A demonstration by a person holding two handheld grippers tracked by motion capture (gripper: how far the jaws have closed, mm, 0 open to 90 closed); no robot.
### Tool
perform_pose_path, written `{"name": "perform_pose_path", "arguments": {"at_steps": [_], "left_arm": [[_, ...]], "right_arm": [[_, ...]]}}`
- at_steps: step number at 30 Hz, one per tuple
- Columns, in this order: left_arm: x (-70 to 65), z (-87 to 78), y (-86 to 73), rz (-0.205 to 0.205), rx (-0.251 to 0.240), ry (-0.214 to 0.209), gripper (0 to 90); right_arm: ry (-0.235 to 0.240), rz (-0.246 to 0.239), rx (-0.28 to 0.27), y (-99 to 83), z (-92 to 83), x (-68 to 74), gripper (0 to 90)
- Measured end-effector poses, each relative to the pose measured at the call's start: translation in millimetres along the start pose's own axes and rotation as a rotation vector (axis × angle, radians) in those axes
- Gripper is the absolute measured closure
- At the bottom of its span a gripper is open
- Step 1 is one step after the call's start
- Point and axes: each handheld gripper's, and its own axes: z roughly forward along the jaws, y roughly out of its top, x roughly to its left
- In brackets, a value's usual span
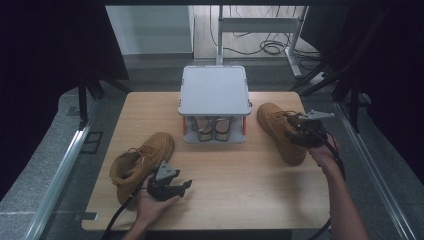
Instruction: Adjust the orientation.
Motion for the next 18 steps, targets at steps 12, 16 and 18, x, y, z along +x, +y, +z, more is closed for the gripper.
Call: {"name": "perform_pose_path", "arguments": {"at_steps": [12, 16, 18], "left_arm": [[-1.2, 0.7, -0.1, -0.002, -0.001, -0.001, 37.9], [-0.3, 0.1, 0.4, -0.004, -0.002, 0.0, 37.9], [0.1, -0.2, 0.6, -0.005, -0.004, 0.001, 37.9]], "right_arm": [[0.015, -0.048, 0.073, 4.8, 5.3, -0.4, 72.4], [0.005, -0.012, 0.033, 6.0, 2.4, -4.8, 75.1], [-0.004, -0.006, 0.011, 8.0, -0.1, -7.6, 75.5]]}}
